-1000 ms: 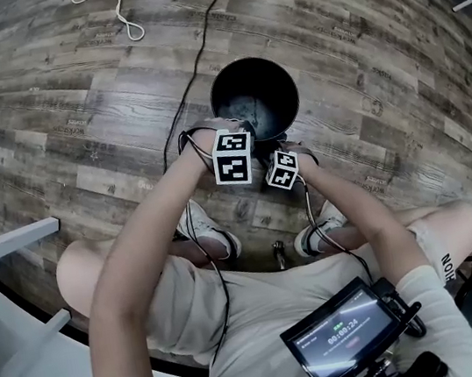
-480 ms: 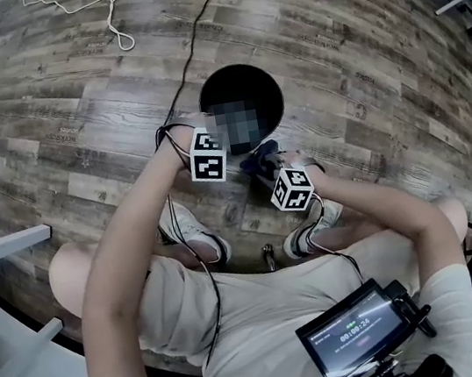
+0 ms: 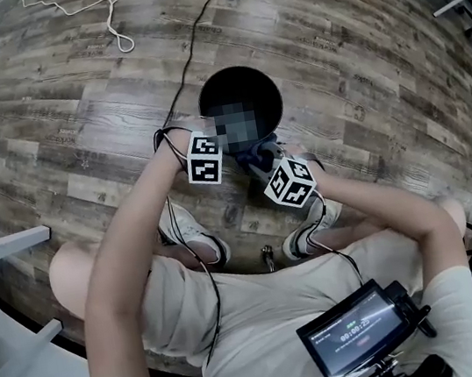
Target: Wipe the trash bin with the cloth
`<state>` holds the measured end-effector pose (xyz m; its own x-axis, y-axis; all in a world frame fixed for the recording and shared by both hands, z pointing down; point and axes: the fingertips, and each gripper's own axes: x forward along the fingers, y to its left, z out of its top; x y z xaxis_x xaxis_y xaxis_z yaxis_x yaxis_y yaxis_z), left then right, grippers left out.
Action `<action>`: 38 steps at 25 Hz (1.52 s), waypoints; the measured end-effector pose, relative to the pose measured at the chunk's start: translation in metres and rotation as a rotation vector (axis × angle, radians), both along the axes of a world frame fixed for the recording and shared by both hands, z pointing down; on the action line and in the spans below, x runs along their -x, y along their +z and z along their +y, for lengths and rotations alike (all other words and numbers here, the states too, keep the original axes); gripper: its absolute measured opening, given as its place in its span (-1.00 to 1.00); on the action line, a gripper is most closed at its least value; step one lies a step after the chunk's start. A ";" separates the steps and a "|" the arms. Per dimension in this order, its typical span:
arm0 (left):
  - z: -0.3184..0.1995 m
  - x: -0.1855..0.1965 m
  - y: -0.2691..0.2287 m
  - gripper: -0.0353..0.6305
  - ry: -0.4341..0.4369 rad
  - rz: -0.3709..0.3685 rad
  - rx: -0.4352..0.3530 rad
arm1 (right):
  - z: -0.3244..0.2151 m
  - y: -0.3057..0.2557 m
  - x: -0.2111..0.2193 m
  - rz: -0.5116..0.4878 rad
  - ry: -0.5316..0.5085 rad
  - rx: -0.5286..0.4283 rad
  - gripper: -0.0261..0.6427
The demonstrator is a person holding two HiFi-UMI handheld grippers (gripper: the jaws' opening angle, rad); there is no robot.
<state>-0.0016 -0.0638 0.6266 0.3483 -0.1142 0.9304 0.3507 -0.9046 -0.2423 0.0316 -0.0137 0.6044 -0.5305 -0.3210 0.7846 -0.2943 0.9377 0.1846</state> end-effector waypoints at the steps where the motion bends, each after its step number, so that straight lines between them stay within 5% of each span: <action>1: 0.000 -0.001 0.000 -0.57 0.005 0.002 0.000 | -0.004 0.003 -0.001 0.003 0.010 0.005 -0.69; 11: 0.010 -0.011 -0.009 -0.67 0.013 0.067 0.030 | -0.007 0.071 -0.007 0.101 -0.074 -0.014 -0.69; 25: 0.010 -0.022 -0.011 -0.76 -0.041 0.115 0.114 | -0.014 0.222 -0.017 0.380 -0.130 0.074 -0.69; 32: 0.011 -0.027 -0.013 -0.76 -0.118 0.110 0.178 | -0.007 0.181 -0.020 0.293 -0.131 0.065 -0.69; 38: 0.017 -0.043 -0.013 -0.76 -0.225 0.116 0.169 | 0.023 0.111 -0.036 0.259 -0.313 -0.012 -0.69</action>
<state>0.0412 -0.0471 0.6136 0.4366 -0.0476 0.8984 0.1155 -0.9874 -0.1084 0.0676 0.0093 0.7157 -0.3892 -0.1852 0.9024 0.0626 0.9720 0.2265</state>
